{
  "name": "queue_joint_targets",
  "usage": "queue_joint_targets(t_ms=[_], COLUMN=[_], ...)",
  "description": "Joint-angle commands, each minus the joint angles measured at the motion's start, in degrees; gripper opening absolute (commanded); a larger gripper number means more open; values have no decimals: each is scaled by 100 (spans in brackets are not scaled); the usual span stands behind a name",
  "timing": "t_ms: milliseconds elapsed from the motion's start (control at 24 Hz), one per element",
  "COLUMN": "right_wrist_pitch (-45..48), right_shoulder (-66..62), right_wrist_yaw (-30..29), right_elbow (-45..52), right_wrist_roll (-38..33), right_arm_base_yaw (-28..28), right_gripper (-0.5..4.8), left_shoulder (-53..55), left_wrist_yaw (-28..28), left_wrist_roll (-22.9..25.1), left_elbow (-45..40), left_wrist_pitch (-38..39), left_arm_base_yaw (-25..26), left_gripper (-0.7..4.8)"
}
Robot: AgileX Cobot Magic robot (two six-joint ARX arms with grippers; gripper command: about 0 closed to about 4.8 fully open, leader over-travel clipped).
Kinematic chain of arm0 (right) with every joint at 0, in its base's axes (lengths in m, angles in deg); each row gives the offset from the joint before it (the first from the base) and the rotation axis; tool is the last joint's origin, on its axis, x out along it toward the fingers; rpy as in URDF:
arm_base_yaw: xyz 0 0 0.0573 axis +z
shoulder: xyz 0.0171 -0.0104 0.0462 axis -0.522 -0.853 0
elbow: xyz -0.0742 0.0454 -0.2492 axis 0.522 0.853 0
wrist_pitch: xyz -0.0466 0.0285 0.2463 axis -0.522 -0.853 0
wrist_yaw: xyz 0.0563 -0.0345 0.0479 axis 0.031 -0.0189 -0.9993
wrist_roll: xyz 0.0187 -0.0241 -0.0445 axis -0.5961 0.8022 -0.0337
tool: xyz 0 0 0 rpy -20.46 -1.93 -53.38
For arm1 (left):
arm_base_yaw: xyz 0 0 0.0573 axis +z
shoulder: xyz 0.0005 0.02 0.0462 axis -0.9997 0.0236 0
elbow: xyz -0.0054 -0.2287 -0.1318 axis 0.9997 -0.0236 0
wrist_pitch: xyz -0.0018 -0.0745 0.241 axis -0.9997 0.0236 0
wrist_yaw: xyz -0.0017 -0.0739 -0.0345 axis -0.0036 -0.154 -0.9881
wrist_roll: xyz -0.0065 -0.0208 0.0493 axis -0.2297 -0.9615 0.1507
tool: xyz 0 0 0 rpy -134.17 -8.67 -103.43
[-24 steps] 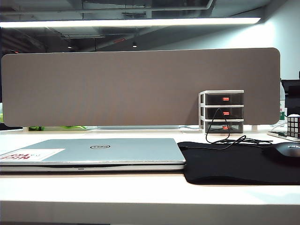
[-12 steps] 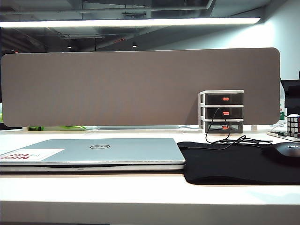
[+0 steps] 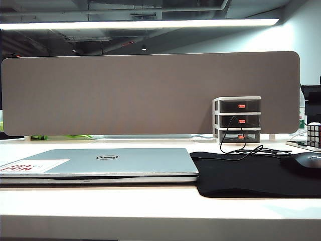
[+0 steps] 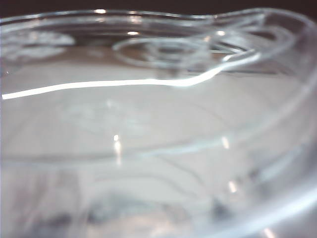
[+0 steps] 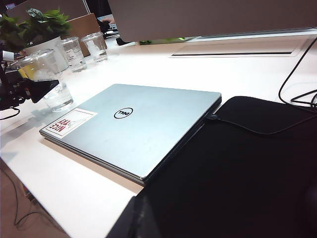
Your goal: Pick up the coffee cup and place it on the left side of the laptop.
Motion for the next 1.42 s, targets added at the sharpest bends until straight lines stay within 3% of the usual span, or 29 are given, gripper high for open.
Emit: queue_joint_targets(t_ms=[42,83,125,626,1127,1419], right_wrist_pitch=[94,92,94,92,105,227], right_shoulder=[11,11,11,11,11,11], right_wrist_yaw=[-17,-15,-17,-17,-15,-9], right_elbow=[37,37,35,35,35,35], right_wrist_roll=[20,20,20,20,20,20], right_arm_base_yaw=[2,2,2,2,2,0], right_gripper=[-1,-1,-1,-1,-1,-1], left_shoulder=[-11,-11,-11,-131,-1320,-2741], left_wrist_yaw=[11,11,-33,-328,-291,-245], left_wrist_roll=[-31,-42,-42,-278,-793,-992], left_elbow=[11,11,7,-415,-1163,-2022], left_wrist_pitch=[-94,-92,-94,-391,-393,-391], left_arm_base_yaw=[-4,-4,-4,304,448,446], left_gripper=[416,472,479,479,479,324])
